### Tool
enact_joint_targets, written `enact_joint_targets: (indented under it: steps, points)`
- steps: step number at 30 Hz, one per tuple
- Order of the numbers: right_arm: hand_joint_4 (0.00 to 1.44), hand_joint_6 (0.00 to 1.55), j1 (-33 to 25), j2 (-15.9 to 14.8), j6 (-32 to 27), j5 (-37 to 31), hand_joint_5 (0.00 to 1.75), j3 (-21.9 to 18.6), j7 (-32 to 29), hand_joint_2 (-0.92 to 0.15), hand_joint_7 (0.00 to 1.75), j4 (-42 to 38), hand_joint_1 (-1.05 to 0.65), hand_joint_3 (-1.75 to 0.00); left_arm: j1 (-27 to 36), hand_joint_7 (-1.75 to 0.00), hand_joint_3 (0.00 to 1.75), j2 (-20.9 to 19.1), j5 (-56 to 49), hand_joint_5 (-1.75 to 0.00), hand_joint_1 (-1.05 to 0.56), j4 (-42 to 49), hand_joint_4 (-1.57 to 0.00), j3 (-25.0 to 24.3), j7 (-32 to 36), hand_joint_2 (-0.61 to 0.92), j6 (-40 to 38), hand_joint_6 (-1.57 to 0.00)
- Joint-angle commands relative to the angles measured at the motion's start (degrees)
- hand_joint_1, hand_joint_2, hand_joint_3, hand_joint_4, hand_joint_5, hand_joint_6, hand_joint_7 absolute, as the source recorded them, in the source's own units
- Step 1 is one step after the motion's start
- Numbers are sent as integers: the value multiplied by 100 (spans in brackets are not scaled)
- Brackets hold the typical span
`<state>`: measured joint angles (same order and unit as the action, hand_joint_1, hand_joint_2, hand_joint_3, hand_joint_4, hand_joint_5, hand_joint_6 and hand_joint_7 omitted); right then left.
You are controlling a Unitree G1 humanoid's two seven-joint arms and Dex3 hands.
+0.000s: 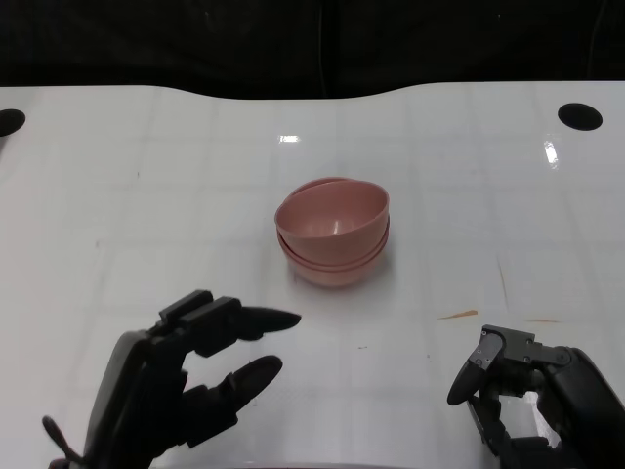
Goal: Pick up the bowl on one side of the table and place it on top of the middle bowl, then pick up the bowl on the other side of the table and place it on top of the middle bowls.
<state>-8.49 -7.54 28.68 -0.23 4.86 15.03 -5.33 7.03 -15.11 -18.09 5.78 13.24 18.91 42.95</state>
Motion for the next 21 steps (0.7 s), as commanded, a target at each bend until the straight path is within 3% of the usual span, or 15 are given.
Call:
enact_joint_targets:
  steps: [1,4,5,8,13,21]
  points:
    - [88,82,-49,-60,-117,56,175,-29,10,-46,142,138,-20,-124,520,-81,50,59,864,-127,-15,-279,-71,-91,-483,80,-4,-80]
    - [86,83,-63,-85,-148,114,175,-48,62,-46,140,161,-20,-124,894,-96,96,111,1179,-141,-9,-488,-79,-158,-815,61,-35,-85]
    - [86,83,-69,-94,-145,142,175,-63,83,-46,138,158,-20,-124,966,-109,110,143,1302,-151,-7,-526,-82,-156,-940,54,-46,-87]
    - [87,84,-71,-114,-140,206,174,-104,128,-46,137,142,-20,-123,1012,-139,130,276,1688,-168,-7,-525,-85,-181,-1271,44,-119,-86]
    - [87,85,-67,-118,-113,234,173,-131,167,-47,135,102,-21,-122,1075,-155,139,496,1936,-174,-10,-494,-90,-431,-1517,38,-437,-83]
    - [88,86,-39,-78,-71,118,171,-99,101,-47,136,23,-21,-123,1008,-157,139,764,2189,-174,-14,-318,-93,-780,-1871,36,-522,-82]
